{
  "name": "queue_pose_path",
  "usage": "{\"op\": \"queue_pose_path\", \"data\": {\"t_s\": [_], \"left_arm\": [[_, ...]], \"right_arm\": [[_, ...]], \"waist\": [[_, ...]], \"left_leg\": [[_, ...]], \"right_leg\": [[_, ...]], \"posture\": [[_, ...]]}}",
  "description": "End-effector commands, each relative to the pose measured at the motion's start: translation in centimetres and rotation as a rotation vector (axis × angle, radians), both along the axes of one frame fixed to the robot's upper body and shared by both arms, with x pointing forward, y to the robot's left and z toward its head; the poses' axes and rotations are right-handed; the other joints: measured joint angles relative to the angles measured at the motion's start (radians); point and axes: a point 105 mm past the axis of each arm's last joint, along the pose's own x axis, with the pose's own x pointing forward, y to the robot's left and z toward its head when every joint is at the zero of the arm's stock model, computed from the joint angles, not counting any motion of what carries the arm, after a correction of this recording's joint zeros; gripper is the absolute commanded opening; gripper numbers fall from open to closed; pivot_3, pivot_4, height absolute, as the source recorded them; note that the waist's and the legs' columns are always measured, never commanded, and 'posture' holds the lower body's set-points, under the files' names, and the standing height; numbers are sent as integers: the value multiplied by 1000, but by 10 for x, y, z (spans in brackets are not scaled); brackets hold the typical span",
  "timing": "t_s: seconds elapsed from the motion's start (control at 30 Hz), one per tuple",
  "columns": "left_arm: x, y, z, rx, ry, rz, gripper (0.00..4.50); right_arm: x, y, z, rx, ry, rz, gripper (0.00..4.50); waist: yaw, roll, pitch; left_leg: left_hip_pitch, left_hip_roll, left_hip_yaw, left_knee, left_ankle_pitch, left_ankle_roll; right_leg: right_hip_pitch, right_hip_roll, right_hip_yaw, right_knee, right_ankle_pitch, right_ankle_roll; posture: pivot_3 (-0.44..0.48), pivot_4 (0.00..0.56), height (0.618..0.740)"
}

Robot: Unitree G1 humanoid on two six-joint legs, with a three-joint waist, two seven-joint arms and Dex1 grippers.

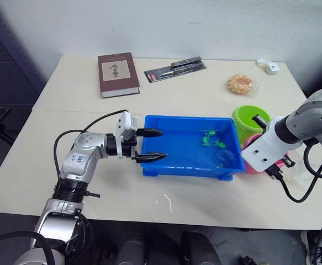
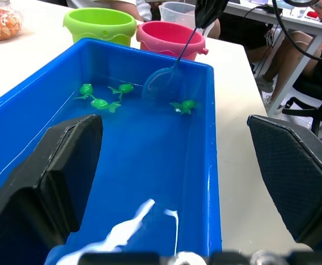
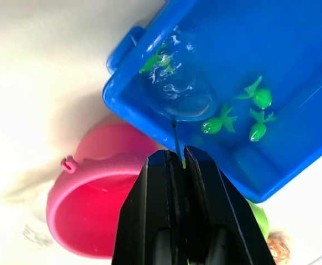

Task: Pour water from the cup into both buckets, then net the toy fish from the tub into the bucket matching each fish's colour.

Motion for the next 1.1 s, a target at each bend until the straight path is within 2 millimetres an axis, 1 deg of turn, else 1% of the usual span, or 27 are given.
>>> {"op": "queue_pose_path", "data": {"t_s": [0.03,0.27,0.3,0.37,0.47,0.53,0.63,0.77,0.93,1.03,1.1], "left_arm": [[-4,1,13,-36,-50,-7,4488],[-5,2,13,-35,-48,-2,4488],[-5,2,13,-35,-48,-3,4488],[-5,3,14,-34,-47,-3,4488],[-5,3,13,-32,-45,-5,4488],[-6,3,13,-32,-45,-7,4488],[-6,2,14,-36,-45,-6,4488],[-6,3,14,-35,-46,0,4488],[-5,3,14,-34,-46,5,4488],[-5,3,15,-36,-50,2,4488],[-5,3,15,-37,-50,0,4488]], "right_arm": [[-9,-5,0,-9,68,-39,0],[0,-14,-8,65,81,-114,0],[5,-15,-8,52,35,-87,0],[14,-11,-5,42,-32,-16,0],[16,-1,2,32,-40,35,0],[14,2,5,15,-25,55,0],[5,13,0,84,59,37,0],[1,6,-6,75,82,3,0],[2,1,-8,67,75,-6,0],[17,-6,0,3,-45,23,0],[20,-10,3,-2,-55,10,0]], "waist": [[0,0,0],[1,0,0],[0,0,0],[0,0,0],[-2,0,0],[-3,0,0],[-1,0,0],[5,0,0],[1,0,0],[0,0,0],[-1,0,0]], "left_leg": [[0,0,0,0,0,0],[0,0,0,0,0,0],[0,0,0,0,0,0],[0,0,0,0,0,0],[0,0,0,0,0,0],[0,0,1,0,0,0],[0,1,0,0,0,0],[0,0,0,1,0,0],[0,0,0,0,0,0],[0,0,0,0,0,0],[0,0,0,0,0,0]], "right_leg": [[0,0,0,0,0,0],[0,0,0,0,0,0],[0,0,0,0,0,0],[0,0,0,0,0,0],[0,0,0,0,0,0],[0,0,0,0,0,0],[0,0,0,0,0,0],[0,0,-1,0,0,0],[0,0,0,0,0,0],[0,0,0,0,0,0],[0,0,0,0,0,0]], "posture": [[0,150,738],[0,150,738],[0,150,738],[0,150,738],[0,150,738],[0,150,738],[0,150,738],[0,150,738],[0,150,738],[0,150,738],[0,150,738]]}}
